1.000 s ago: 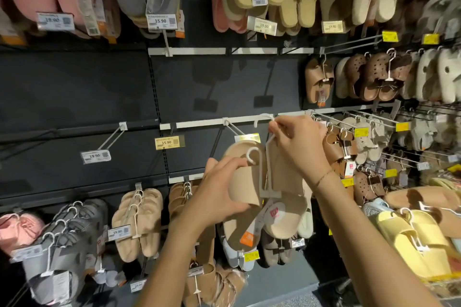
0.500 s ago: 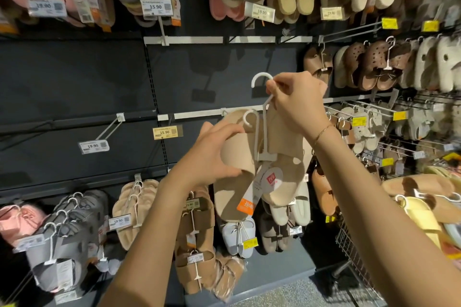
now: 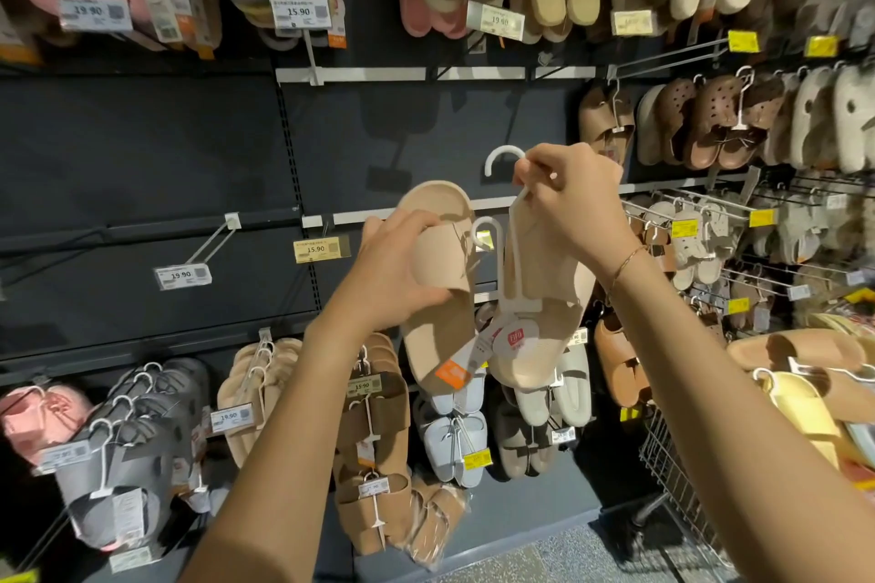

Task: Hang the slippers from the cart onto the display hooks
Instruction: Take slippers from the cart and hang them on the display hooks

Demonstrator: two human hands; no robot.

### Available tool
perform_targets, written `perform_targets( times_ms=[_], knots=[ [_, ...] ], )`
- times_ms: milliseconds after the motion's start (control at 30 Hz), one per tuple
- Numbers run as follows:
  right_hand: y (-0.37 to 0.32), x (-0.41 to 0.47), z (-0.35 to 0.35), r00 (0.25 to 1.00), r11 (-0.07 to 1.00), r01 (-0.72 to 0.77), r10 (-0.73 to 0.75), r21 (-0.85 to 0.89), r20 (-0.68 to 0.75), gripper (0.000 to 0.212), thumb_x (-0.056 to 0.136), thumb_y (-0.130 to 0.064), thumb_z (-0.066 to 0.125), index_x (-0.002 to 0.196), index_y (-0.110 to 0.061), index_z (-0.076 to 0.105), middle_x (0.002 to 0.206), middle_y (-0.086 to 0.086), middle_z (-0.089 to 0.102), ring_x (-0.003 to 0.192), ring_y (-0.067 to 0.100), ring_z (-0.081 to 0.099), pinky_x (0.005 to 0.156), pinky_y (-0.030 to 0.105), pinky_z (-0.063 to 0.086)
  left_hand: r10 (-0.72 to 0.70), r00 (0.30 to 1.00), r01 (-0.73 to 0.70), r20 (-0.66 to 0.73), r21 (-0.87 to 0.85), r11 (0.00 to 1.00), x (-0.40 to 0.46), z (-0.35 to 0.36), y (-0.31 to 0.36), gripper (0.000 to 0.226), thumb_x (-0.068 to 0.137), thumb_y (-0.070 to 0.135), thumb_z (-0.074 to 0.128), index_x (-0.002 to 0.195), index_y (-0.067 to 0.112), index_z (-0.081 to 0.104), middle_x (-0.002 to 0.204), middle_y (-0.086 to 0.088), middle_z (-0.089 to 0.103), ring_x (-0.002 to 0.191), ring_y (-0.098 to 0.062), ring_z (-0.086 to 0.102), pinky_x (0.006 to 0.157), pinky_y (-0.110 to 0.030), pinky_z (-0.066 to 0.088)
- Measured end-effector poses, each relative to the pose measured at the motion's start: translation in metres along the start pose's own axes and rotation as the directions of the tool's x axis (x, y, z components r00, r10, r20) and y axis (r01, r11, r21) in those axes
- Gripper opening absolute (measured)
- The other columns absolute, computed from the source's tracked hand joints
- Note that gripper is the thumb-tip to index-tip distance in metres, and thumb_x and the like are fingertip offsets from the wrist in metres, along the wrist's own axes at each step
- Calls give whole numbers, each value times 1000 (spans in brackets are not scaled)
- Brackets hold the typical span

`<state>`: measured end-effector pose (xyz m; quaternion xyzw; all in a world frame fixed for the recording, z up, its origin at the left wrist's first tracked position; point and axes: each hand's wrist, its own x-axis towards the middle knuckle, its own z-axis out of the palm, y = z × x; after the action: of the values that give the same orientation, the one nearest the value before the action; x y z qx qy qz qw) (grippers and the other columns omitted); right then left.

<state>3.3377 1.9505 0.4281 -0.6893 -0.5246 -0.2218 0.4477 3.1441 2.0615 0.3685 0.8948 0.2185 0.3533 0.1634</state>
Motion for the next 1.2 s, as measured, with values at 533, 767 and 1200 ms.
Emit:
perform_targets(
  times_ms=[533, 767, 1200],
  knots=[
    [-5, -22, 18, 999, 999, -28, 28, 16, -22, 30, 95, -29, 53, 72, -17, 66, 62, -2, 62, 73, 22, 57, 85, 49, 46, 39, 984, -37, -175, 15, 999, 19, -9, 30, 76, 67, 44, 87, 132, 29, 50, 125, 12, 48, 111, -16, 31, 92, -34, 36],
    [5, -31, 19, 993, 992, -96, 101, 78, -61, 34, 92, -41, 46, 80, -20, 71, 70, -2, 67, 83, 29, 62, 82, 51, 47, 38, 987, -43, 153, 34, 998, -7, 12, 18, 82, 68, 51, 85, 140, 36, 49, 130, 19, 48, 115, -16, 32, 105, -43, 33],
    [17, -46, 32, 987, 975, -161, 157, 155, 38, 25, 99, -37, 53, 83, -30, 71, 74, -14, 67, 87, 16, 62, 90, 53, 45, -26, 977, -10, 213, 166, 986, -14, 30, 11, 82, 70, 55, 78, 141, 45, 38, 133, 18, 41, 118, -14, 26, 100, -39, 30]
  ],
)
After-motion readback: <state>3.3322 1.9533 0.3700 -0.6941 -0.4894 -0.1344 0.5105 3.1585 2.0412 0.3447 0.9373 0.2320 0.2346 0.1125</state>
